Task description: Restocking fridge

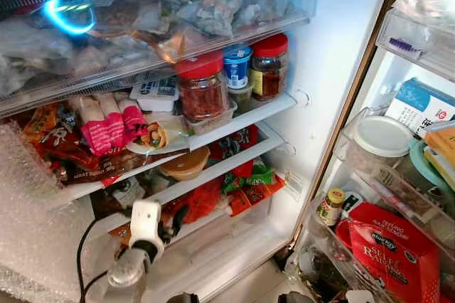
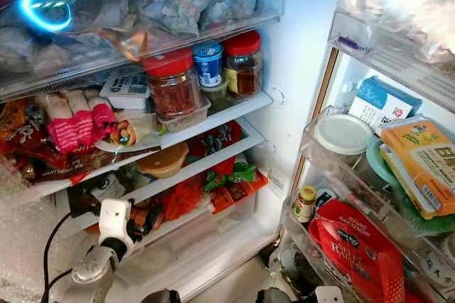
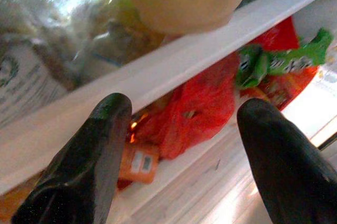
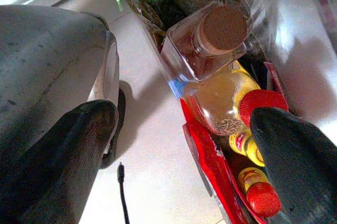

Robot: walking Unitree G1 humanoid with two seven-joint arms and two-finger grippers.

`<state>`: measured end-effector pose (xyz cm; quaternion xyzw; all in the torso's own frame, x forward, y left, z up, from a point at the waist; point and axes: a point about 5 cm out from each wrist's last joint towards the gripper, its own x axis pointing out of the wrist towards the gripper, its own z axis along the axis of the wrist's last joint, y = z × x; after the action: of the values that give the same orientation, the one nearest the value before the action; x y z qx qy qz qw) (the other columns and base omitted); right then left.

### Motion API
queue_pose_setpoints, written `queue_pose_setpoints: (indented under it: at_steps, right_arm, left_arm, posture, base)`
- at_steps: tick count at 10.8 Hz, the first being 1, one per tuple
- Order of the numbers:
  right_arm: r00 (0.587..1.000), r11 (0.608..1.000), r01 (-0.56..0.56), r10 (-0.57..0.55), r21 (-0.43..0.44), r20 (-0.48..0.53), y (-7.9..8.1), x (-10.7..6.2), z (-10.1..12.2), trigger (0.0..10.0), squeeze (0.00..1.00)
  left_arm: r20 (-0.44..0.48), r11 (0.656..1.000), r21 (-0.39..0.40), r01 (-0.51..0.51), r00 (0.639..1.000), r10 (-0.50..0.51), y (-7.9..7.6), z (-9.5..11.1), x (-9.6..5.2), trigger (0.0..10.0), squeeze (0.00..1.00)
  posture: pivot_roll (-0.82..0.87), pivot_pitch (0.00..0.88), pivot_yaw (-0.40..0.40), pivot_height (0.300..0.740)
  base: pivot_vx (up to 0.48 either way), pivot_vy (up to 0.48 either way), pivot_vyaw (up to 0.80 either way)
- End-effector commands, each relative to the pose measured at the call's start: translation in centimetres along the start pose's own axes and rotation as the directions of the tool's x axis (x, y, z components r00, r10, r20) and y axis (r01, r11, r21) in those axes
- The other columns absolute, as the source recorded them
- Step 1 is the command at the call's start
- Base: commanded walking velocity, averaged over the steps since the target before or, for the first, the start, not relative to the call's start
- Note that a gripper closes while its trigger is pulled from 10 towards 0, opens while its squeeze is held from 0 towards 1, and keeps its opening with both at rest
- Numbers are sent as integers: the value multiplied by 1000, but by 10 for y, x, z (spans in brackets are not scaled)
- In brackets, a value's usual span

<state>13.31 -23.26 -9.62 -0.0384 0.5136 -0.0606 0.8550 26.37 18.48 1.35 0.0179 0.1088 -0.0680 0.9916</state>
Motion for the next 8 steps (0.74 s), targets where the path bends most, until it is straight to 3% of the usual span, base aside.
queue_pose_setpoints:
  at_steps: [1,8]
  right_arm:
    - [1000,1000,-9,9,3,4,3,0,-2,10000,0]
    - [1000,1000,-12,12,10,-1,5,0,-3,10000,0]
  left_arm:
    - [-22,999,33,-2,1000,2,2,-5,-2,10000,0]
    - [-79,997,74,-21,997,26,3,-15,-2,10000,0]
  posture:
    - [-140,0,33,647]
    - [-142,0,40,647]
  base:
    - [-247,0,0]
    - [-309,0,0]
